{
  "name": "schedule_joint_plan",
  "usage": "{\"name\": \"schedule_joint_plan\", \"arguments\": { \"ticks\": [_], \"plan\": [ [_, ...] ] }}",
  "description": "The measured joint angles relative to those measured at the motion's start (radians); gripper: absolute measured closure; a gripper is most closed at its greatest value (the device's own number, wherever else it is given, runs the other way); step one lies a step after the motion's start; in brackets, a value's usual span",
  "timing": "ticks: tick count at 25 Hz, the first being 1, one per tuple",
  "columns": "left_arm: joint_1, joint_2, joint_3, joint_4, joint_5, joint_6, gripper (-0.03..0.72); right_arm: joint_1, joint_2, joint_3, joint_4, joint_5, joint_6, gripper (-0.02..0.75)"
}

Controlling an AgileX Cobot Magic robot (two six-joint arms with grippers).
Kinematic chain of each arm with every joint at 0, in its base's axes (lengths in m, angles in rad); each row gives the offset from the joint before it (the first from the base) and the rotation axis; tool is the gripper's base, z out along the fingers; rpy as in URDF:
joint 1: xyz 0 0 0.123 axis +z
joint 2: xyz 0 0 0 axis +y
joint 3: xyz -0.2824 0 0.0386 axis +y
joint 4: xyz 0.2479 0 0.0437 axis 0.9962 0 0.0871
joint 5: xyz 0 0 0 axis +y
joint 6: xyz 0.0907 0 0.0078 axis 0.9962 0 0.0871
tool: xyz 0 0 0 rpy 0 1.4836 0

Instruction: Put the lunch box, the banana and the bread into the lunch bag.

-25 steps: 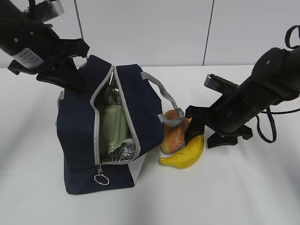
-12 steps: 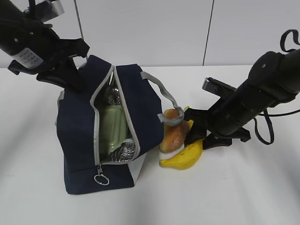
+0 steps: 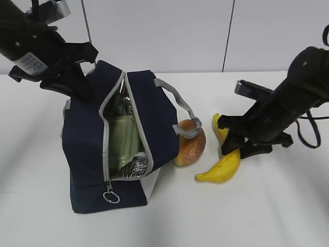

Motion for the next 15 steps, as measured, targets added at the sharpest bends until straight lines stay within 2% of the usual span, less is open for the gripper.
{"name": "schedule_joint_plan", "arguments": {
  "ticks": [4, 8, 10, 15],
  "plan": [
    [0.000, 0.000, 0.000, 0.000, 0.000, 0.000, 0.691, -0.054, -0.055, -0.047, -0.085, 0.047, 0.034, 0.437],
    [0.000, 0.000, 0.000, 0.000, 0.000, 0.000, 0.691, -0.063, -0.128, -0.104, -0.088, 0.092, 0.044, 0.437],
    [0.000, 0.000, 0.000, 0.000, 0.000, 0.000, 0.691, -0.061, -0.155, -0.133, 0.003, 0.130, 0.012, 0.437],
    [0.000, 0.000, 0.000, 0.001, -0.001, 0.000, 0.691, -0.036, -0.171, -0.186, 0.366, 0.265, -0.243, 0.437]
  ]
}}
